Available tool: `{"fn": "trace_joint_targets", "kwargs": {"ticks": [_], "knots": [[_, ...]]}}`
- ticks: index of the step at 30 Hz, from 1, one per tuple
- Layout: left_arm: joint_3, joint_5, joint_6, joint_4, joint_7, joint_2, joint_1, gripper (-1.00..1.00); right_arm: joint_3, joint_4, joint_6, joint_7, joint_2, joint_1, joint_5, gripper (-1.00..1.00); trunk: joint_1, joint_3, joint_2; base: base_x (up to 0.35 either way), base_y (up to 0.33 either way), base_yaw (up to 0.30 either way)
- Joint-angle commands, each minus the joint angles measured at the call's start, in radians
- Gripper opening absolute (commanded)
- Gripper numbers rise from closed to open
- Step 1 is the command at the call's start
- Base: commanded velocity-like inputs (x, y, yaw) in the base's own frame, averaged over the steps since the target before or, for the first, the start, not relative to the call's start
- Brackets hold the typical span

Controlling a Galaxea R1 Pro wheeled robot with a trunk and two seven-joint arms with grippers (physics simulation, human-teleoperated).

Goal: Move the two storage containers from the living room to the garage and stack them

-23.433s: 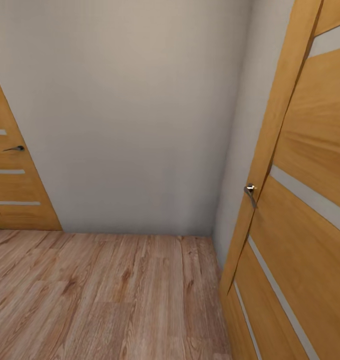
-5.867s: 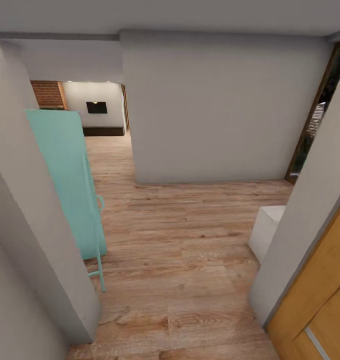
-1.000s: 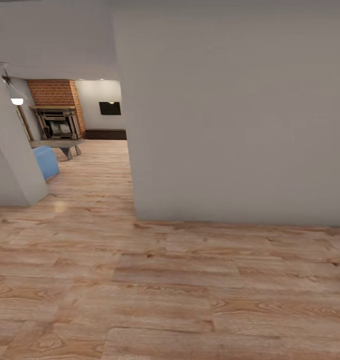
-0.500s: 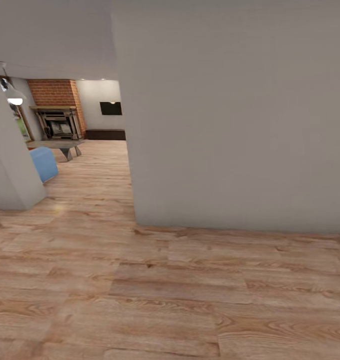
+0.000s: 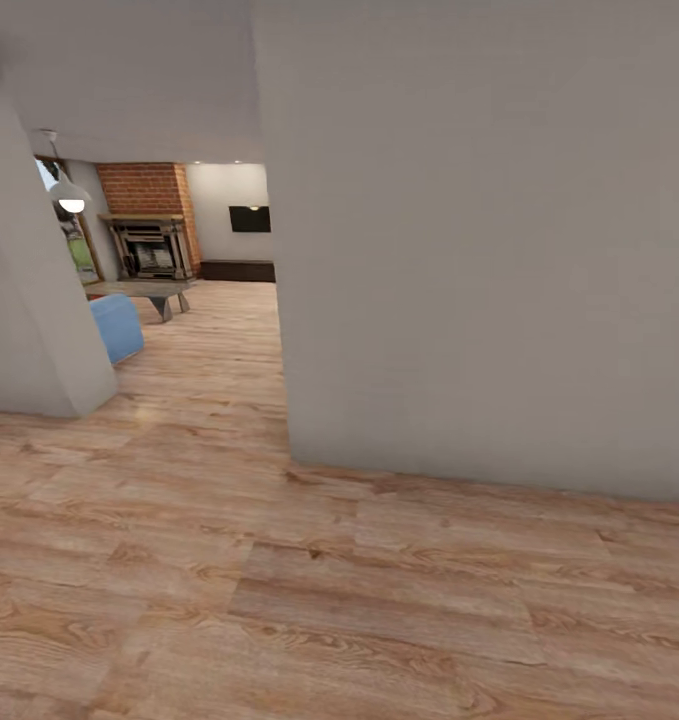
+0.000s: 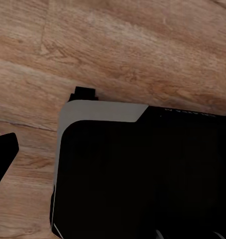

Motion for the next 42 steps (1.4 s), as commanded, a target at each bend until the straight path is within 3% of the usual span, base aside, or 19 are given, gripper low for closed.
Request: {"fn": "trace_joint_targets", "kwargs": {"ticks": [1, 9, 23, 42], "knots": [[-0.001, 0.010, 0.005, 0.000, -0.004, 0.000, -0.001, 1.00, 0.008, 0.003, -0.005, 0.002, 0.001, -0.001, -0.010, 1.00, 0.001, -0.001, -0.001, 0.322, 0.000, 0.244], [-0.001, 0.010, 0.005, 0.000, -0.004, 0.000, -0.001, 1.00, 0.008, 0.003, -0.005, 0.002, 0.001, -0.001, -0.010, 1.00, 0.001, 0.005, -0.001, 0.322, 0.000, 0.231], [-0.001, 0.009, 0.005, 0.000, -0.004, 0.000, -0.001, 1.00, 0.008, 0.002, -0.005, 0.003, 0.001, -0.001, -0.010, 1.00, 0.001, 0.005, -0.001, 0.322, 0.000, 0.051], [-0.001, 0.009, 0.005, 0.000, -0.004, 0.000, -0.001, 1.00, 0.008, 0.003, -0.005, 0.002, 0.001, -0.001, -0.009, 1.00, 0.001, 0.005, -0.001, 0.322, 0.000, 0.264]]}}
